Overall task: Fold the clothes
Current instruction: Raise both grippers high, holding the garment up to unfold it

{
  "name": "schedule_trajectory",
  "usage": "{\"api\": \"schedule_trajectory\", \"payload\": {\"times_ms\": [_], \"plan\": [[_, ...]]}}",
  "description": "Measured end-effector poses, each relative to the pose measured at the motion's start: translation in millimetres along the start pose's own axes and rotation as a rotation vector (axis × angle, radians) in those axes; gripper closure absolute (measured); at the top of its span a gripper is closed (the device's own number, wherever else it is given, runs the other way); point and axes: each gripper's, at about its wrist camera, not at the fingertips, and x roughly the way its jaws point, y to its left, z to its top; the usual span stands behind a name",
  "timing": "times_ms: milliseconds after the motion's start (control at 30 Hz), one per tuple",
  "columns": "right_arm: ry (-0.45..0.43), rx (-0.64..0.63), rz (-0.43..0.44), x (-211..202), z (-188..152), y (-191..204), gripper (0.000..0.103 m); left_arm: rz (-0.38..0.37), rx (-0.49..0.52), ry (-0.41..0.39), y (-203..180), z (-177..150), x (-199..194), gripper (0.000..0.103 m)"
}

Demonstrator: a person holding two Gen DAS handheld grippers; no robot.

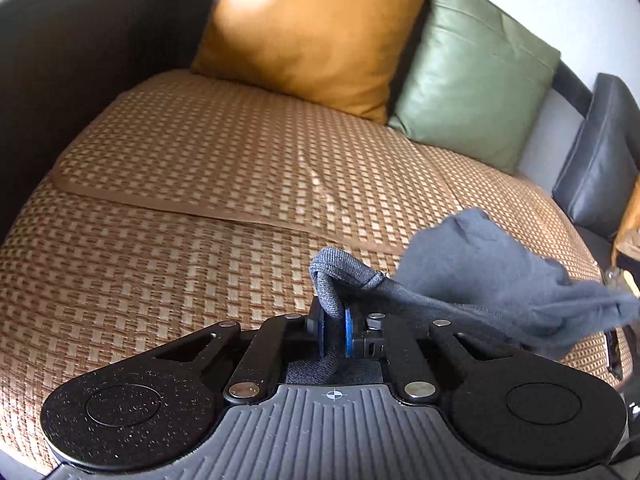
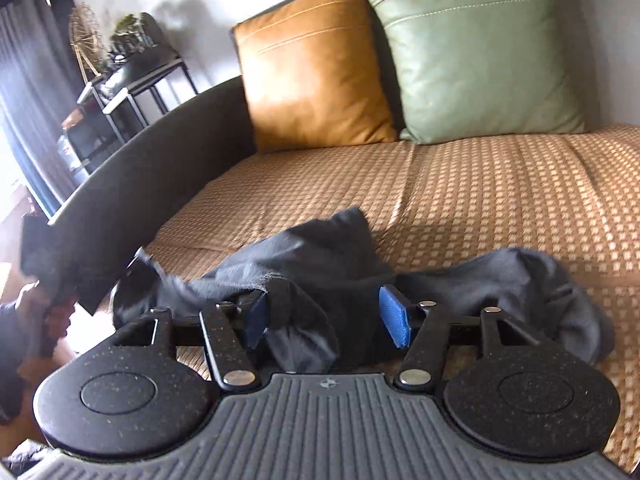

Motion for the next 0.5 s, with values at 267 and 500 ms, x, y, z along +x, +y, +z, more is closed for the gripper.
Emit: {"api": "schedule_trajectory", "payload": {"times_ms": [267,500], "plan": [[0.097,-0.209,0.006,-4.2,-41.9,34.6,0.032,0.021,-0.015,-0.016,7.1,1.9,-1.2,0.098],[0.117,-0.414,-0.183,7.5,-89.2,56.0,0.032,0.031,-0.007,-0.017,8.6,4.0,-0.4,0.098]]}}
